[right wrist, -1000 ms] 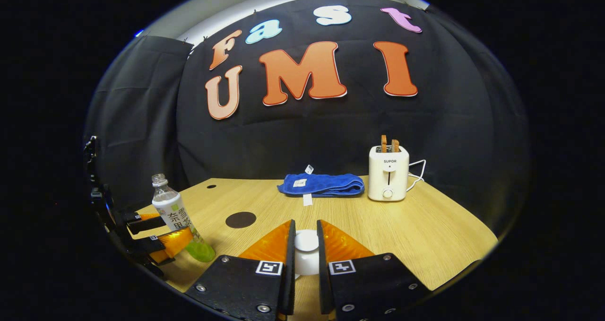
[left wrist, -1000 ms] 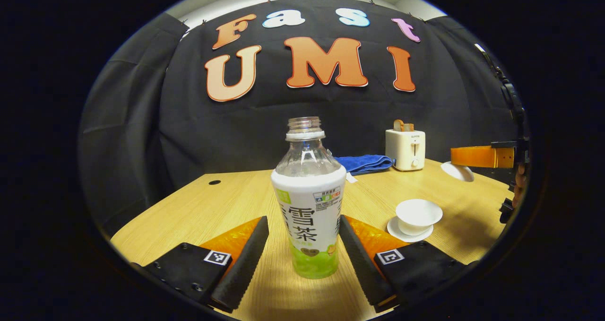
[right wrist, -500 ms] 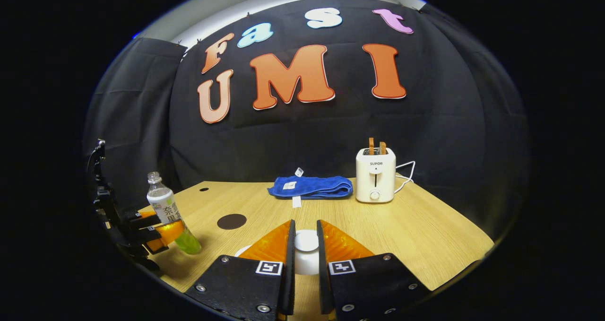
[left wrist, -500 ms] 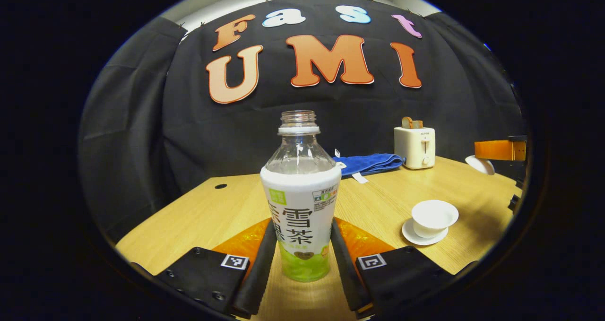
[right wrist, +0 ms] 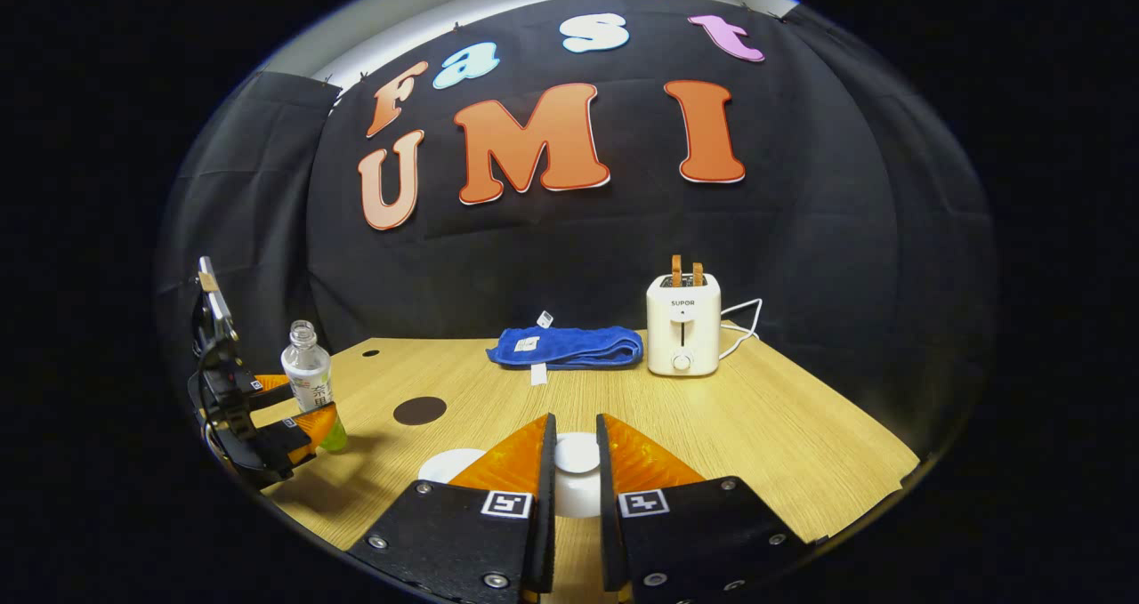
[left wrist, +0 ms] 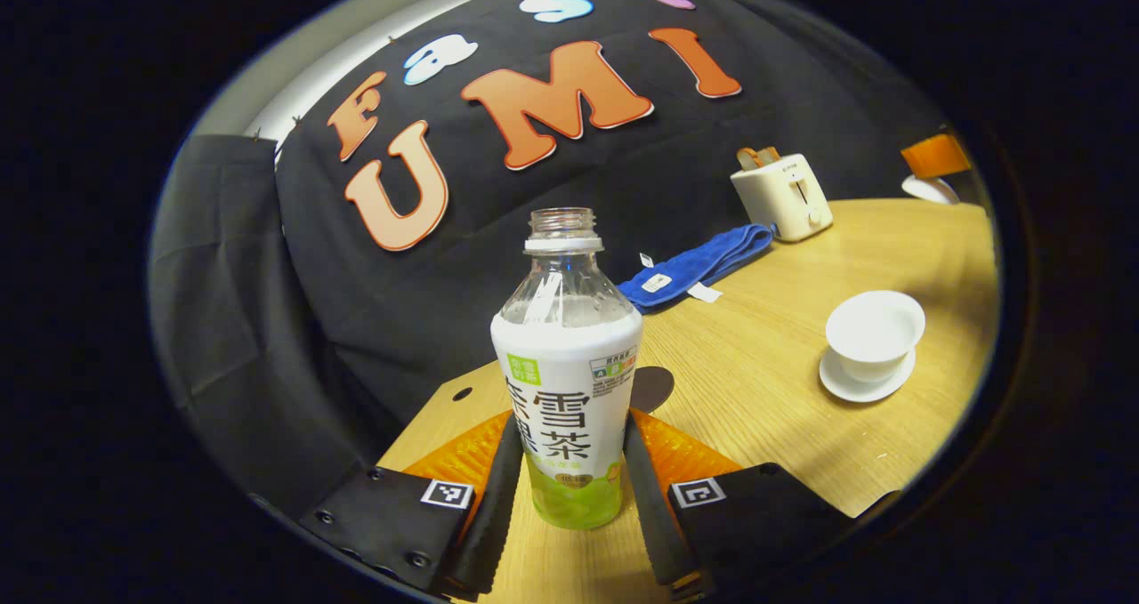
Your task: Open the teacup lid with one hand, grasp the water bottle and pour water into the teacup with the other hand; after pouring, place the water bottle on the coaster and then close the teacup lid.
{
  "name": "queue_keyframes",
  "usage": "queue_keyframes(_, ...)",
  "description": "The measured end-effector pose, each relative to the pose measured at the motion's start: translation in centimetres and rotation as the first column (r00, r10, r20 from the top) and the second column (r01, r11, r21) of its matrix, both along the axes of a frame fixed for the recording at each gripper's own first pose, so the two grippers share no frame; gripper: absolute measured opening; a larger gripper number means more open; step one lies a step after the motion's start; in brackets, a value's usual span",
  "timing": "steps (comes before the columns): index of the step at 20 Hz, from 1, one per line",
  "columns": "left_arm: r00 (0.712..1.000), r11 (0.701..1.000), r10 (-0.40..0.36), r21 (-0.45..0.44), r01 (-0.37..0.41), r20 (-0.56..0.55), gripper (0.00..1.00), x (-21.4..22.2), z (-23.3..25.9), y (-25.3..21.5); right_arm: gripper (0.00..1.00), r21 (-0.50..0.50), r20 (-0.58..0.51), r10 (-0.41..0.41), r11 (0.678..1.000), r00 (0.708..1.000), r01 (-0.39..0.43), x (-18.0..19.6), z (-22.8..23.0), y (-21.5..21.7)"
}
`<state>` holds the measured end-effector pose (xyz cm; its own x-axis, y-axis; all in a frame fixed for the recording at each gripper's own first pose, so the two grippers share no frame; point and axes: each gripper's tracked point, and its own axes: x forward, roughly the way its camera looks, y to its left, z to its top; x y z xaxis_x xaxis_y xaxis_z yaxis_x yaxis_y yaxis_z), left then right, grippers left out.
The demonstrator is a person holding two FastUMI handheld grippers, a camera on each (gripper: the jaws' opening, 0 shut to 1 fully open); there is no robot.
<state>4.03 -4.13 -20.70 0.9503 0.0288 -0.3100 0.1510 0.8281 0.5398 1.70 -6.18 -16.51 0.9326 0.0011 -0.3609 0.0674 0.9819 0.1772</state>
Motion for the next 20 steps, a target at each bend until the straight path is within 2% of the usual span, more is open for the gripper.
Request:
queue_keyframes(4,0.998,0.978,-0.064,0.198,0.061,0.012,0.66,0.5,0.0,-0.4,0.21,-0.023,-0.009,-0.016,1.000,1.000,0.016,-0.5,-0.4,-1.2)
queue_keyframes(5,0.996,0.966,-0.086,0.245,0.080,0.014,0.64,0.7,0.0,-0.6,0.21,-0.022,-0.010,-0.018,1.000,1.000,0.017,-0.7,-0.4,-1.3)
queue_keyframes(7,0.993,0.938,-0.119,0.328,0.109,0.010,0.66,0.9,0.0,-0.9,0.21,-0.026,-0.011,-0.025,0.999,1.000,0.025,-0.9,-0.5,-1.8)
queue_keyframes(8,0.991,0.926,-0.134,0.356,0.123,0.006,0.63,1.1,0.0,-1.2,0.21,-0.030,-0.013,-0.027,0.999,1.000,0.026,-1.0,-0.6,-1.9)
queue_keyframes(10,0.986,0.899,-0.164,0.410,0.155,-0.014,0.66,1.0,-0.4,-1.5,0.21,-0.037,-0.018,-0.028,0.999,0.999,0.027,-1.2,-0.7,-2.2)
queue_keyframes(11,0.984,0.881,-0.178,0.441,0.169,-0.022,0.63,1.2,-0.4,-1.6,0.21,-0.041,-0.017,-0.032,0.999,0.999,0.031,-1.3,-0.8,-2.4)
queue_keyframes(12,0.981,0.861,-0.190,0.475,0.182,-0.032,0.66,1.1,-0.4,-1.6,0.21,-0.043,-0.019,-0.032,0.999,0.999,0.031,-1.4,-0.9,-2.4)
queue_keyframes(14,0.975,0.819,-0.215,0.535,0.208,-0.051,0.63,1.0,-0.4,-1.7,0.21,-0.043,-0.021,-0.033,0.999,0.999,0.032,-1.4,-1.0,-2.6)
queue_keyframes(18,0.960,0.728,-0.265,0.633,0.263,-0.093,0.66,1.8,-0.7,-2.4,0.21,-0.047,-0.025,-0.034,0.998,0.999,0.033,-1.6,-1.4,-2.8)
queue_keyframes(20,0.953,0.684,-0.284,0.673,0.280,-0.108,0.63,2.6,-0.8,-2.7,0.21,-0.051,-0.023,-0.032,0.998,0.999,0.031,-1.7,-1.4,-2.9)
